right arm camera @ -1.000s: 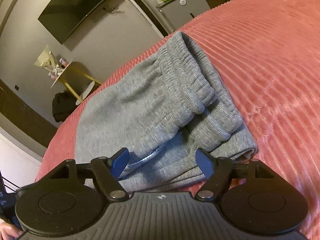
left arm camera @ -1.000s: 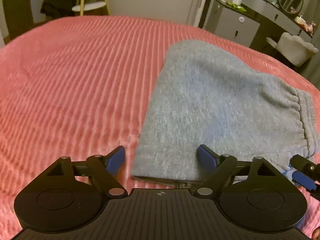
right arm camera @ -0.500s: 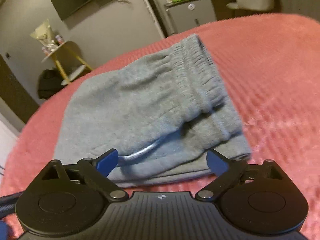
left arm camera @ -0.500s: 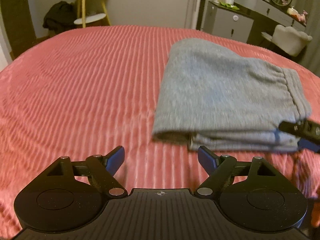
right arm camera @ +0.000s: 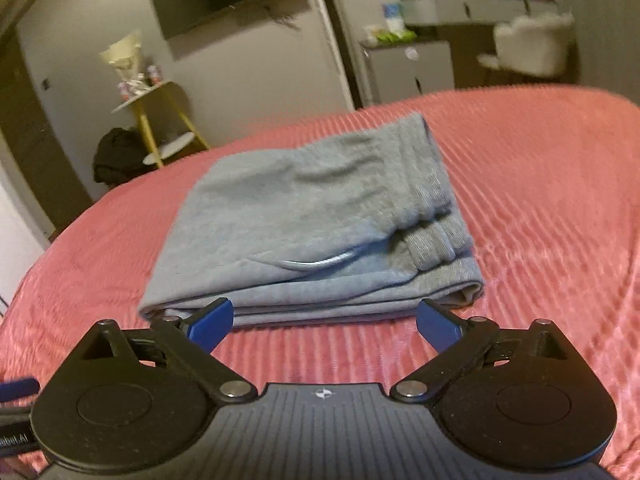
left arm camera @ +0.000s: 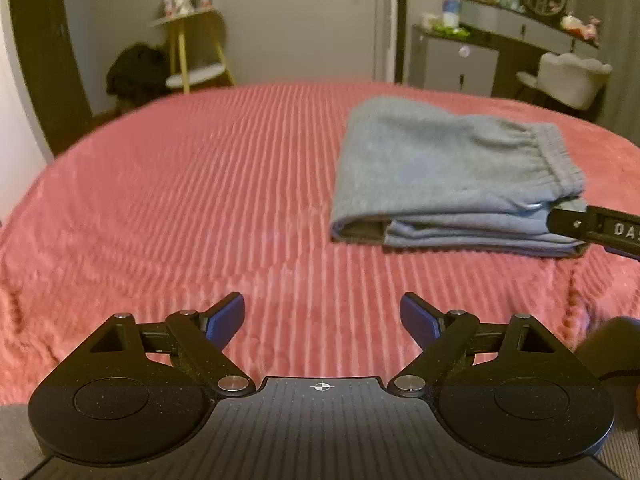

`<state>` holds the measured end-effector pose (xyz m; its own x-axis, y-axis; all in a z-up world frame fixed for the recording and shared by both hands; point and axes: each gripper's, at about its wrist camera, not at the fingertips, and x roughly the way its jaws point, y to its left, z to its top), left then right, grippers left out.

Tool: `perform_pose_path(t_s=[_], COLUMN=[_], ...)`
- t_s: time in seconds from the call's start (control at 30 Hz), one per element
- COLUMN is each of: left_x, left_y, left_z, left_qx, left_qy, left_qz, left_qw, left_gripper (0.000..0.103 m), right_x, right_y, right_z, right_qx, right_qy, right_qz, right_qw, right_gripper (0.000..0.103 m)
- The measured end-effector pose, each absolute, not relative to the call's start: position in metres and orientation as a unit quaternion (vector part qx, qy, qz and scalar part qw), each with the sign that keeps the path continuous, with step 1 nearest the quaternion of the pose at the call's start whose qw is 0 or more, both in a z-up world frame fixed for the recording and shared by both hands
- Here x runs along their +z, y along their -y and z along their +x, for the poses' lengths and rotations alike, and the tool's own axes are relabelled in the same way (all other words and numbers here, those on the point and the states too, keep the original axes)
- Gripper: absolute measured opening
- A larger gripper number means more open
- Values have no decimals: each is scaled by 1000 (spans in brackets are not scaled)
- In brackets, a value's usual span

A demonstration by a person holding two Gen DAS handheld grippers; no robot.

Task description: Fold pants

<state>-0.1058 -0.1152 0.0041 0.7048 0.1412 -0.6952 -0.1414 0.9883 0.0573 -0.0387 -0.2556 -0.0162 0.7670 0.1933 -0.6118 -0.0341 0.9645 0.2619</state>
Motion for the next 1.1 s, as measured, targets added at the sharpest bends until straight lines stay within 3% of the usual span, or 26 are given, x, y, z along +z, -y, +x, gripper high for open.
perform_pose_path(t_s=[0.23, 0.37, 0.47, 0.53, 0.63, 0.83, 0.97, 1.1], left_x=[35, 33, 23, 13, -7, -55, -70, -70], left_y=[120, 113, 110, 105, 90, 66, 54, 43], left_z=[-123, -103, -83, -71, -47, 16, 50, 66], left_qx=[55, 35, 26, 10, -35, -52, -5, 93], left_qy=[-335, -361, -373, -379, -401, -444, -450, -450], left_qz=[14, -14, -30, -55, -150, -333, -341, -266], left_qw=[940, 932, 927, 924, 903, 830, 825, 848], left_gripper=[95, 96, 96, 96, 95, 95, 94, 90], right_x=[28, 31, 17, -2, -28, -70, -103, -100], right_y=[247, 256, 267, 291, 329, 356, 366, 393], right_z=[-93, -95, -74, -55, -36, 6, 43, 40], right_qx=[118, 224, 191, 179, 169, 151, 122, 44], right_qy=[-235, -232, -272, -307, -327, -338, -366, -283], right_qz=[92, 154, 193, 277, 391, 499, 536, 513], right_qw=[960, 934, 923, 893, 844, 784, 751, 809], right_gripper=[99, 99, 99, 99, 99, 99, 99, 94])
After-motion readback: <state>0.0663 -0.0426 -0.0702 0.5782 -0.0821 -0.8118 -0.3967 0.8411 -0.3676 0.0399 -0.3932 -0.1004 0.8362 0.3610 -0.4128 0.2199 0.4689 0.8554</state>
